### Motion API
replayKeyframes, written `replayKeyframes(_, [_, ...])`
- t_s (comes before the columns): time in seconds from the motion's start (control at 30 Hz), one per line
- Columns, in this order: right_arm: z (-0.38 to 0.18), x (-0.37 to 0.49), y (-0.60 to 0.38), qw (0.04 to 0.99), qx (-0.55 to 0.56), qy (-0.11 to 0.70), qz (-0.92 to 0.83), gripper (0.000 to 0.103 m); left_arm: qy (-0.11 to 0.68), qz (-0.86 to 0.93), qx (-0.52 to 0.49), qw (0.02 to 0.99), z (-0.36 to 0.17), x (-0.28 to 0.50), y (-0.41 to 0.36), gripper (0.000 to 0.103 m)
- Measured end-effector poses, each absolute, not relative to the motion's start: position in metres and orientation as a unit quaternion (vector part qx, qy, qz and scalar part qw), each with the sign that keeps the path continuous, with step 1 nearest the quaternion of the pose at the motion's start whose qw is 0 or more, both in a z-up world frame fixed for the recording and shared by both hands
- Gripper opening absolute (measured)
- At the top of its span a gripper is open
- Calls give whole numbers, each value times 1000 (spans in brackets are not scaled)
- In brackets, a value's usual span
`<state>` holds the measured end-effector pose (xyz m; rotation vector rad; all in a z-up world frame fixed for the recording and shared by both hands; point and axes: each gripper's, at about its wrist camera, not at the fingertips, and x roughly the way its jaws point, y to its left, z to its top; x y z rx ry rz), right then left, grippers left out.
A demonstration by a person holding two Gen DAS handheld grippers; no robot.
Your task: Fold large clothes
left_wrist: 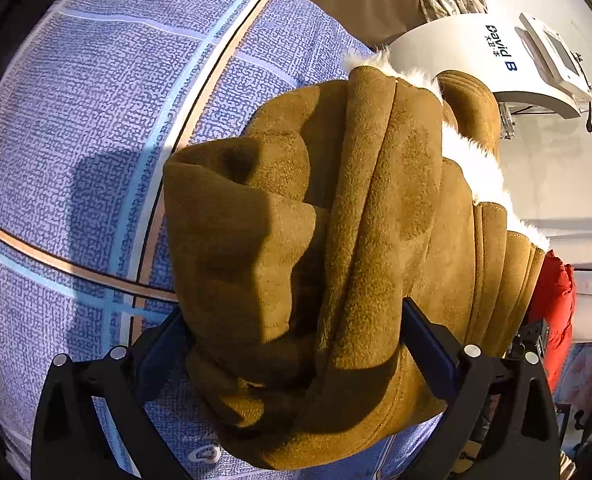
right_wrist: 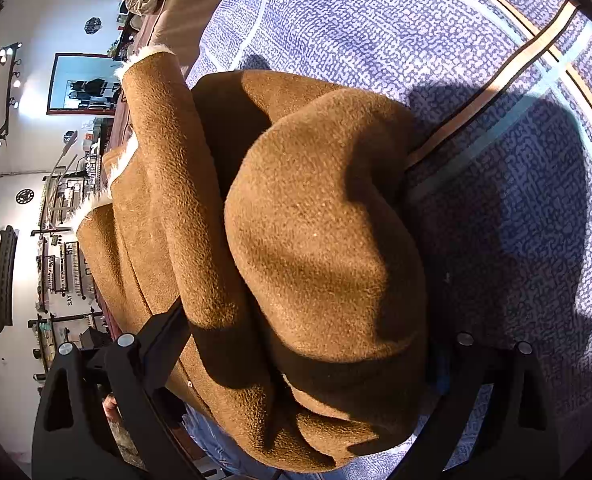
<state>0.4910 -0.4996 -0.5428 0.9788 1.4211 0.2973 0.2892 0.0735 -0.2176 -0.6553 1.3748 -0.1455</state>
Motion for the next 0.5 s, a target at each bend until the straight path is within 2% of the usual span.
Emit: replayKeyframes(0.5, [-543, 486, -497, 635, 430, 631, 122, 96, 624, -65, -317, 711, -233, 315, 62, 98])
